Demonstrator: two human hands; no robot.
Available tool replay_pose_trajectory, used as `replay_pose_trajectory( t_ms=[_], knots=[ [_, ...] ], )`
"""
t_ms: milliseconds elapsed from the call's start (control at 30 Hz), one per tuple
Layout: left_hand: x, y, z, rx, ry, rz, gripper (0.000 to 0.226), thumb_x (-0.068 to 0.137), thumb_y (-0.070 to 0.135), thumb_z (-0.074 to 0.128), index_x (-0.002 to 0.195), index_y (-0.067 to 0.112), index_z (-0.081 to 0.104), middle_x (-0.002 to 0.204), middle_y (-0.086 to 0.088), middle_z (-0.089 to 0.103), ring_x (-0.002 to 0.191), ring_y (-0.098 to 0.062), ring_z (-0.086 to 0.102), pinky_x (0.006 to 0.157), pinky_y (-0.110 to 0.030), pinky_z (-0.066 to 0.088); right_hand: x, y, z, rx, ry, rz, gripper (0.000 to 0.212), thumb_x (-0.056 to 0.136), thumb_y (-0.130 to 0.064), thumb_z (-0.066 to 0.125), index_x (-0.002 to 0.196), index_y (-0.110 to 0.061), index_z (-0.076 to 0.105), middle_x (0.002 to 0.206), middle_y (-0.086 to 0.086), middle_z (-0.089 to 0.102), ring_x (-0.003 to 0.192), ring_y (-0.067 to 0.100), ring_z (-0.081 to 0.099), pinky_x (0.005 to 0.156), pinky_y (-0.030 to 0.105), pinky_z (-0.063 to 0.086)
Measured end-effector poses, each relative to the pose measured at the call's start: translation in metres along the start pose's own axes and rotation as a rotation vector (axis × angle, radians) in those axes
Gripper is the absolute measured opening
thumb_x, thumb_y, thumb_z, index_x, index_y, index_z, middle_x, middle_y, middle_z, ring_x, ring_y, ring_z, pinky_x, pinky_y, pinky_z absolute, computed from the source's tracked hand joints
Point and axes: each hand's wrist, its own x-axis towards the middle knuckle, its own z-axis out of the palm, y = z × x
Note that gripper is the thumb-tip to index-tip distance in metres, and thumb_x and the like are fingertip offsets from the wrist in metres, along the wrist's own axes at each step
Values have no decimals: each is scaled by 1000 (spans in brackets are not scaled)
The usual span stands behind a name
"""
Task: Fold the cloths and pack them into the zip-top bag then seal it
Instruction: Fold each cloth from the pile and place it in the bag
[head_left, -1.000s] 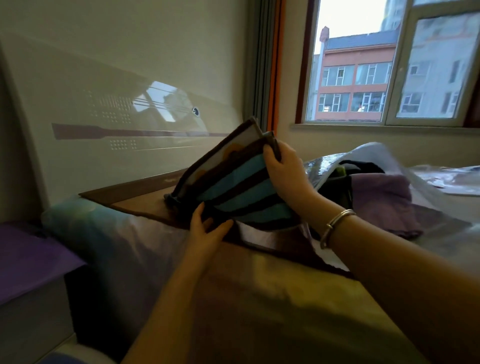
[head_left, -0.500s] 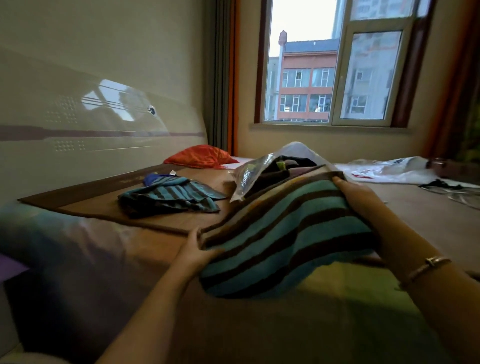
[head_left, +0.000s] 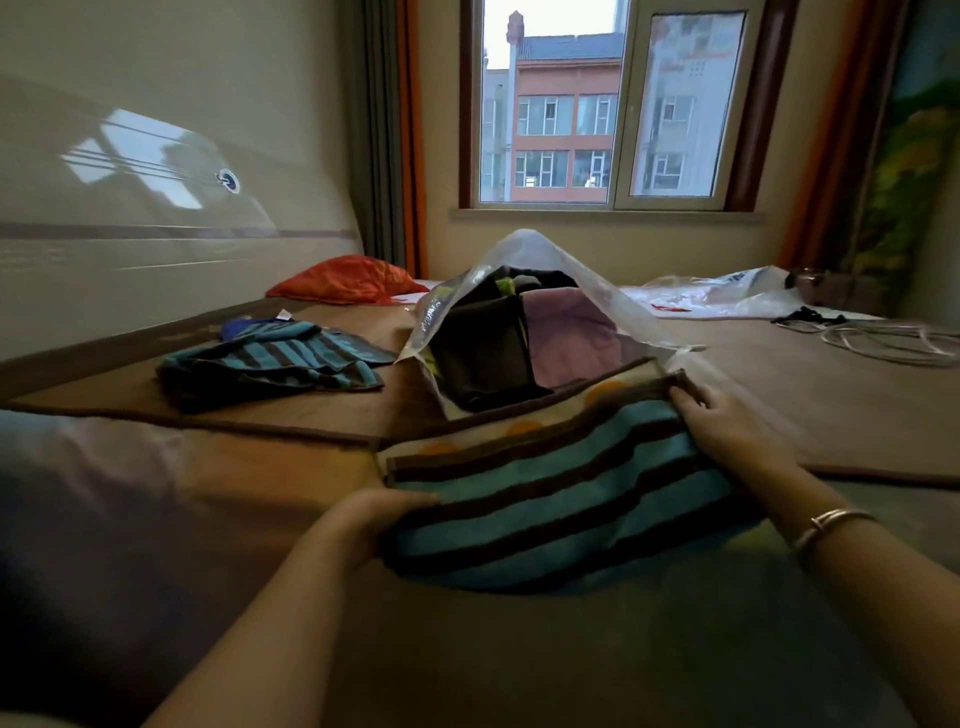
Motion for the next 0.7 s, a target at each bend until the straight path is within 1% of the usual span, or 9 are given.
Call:
replay_pose_trajectory(
  t_ms=[67, 167, 267, 367, 433, 500, 533, 600, 700],
  knots=[
    [-2, 4, -2, -6, -15, 98, 35, 83, 23, 72, 114, 12, 58, 119, -10, 62, 102, -25, 60, 88, -38, 51, -3, 0, -3, -26, 8, -25, 35, 99, -29, 46, 125, -10, 60, 122, 18, 62, 114, 34, 55, 96, 38, 40],
    [-12, 24, 4, 206, 63, 499, 38, 88, 23, 66, 124, 17, 54, 120, 2, 60, 111, -18, 56, 91, -29, 47, -11, -9, -7, -5, -15, -80, 33, 99, -30, 46, 123, -14, 61, 117, 12, 64, 109, 29, 57, 92, 36, 41],
    [-28, 45, 18, 433, 210, 845, 22, 90, 27, 63, 110, 28, 54, 99, 18, 58, 96, -6, 56, 75, -14, 42, -20, -20, -3, 86, -39, -132, 30, 98, -29, 49, 120, -17, 64, 106, 7, 67, 96, 20, 58, 82, 29, 42],
    [-41, 54, 27, 587, 275, 996, 14, 91, 32, 60, 103, 31, 53, 88, 17, 59, 83, -5, 58, 71, -25, 46, -32, -34, 3, 208, -91, -195, 22, 97, -25, 50, 111, -19, 66, 91, -2, 67, 82, 10, 61, 70, 21, 46],
    [-48, 59, 31, 652, 261, 1056, 11, 91, 31, 58, 102, 32, 53, 86, 11, 62, 79, -7, 60, 71, -28, 48, -39, -42, 7, 261, -131, -231, 18, 97, -23, 51, 106, -21, 66, 87, -4, 67, 79, 8, 62, 70, 18, 49],
    [-51, 64, 35, 693, 281, 1039, 16, 93, 33, 54, 109, 30, 52, 91, 5, 65, 82, -13, 62, 75, -36, 52, -43, -47, 10, 283, -133, -258, 16, 97, -23, 51, 101, -21, 67, 88, 0, 70, 80, 11, 65, 72, 22, 52],
    [-50, 67, 38, 702, 311, 976, 23, 95, 35, 51, 117, 28, 50, 99, 1, 65, 89, -18, 62, 81, -40, 51, -44, -49, 11, 291, -116, -270, 16, 97, -23, 52, 97, -21, 67, 89, 3, 71, 81, 14, 66, 73, 24, 52],
    [-43, 72, 41, 650, 336, 741, 35, 97, 37, 47, 127, 20, 46, 115, -7, 61, 105, -28, 58, 92, -38, 45, -45, -53, 12, 320, -82, -277, 18, 96, -24, 52, 87, -24, 68, 89, 8, 72, 81, 19, 67, 75, 30, 54],
    [-37, 75, 46, 369, 167, 412, 43, 97, 37, 49, 128, 7, 50, 122, -13, 59, 111, -28, 56, 99, -37, 43, -48, -60, 16, 361, -74, -264, 22, 96, -23, 53, 80, -22, 67, 85, 10, 72, 76, 18, 66, 70, 28, 54]
  ],
)
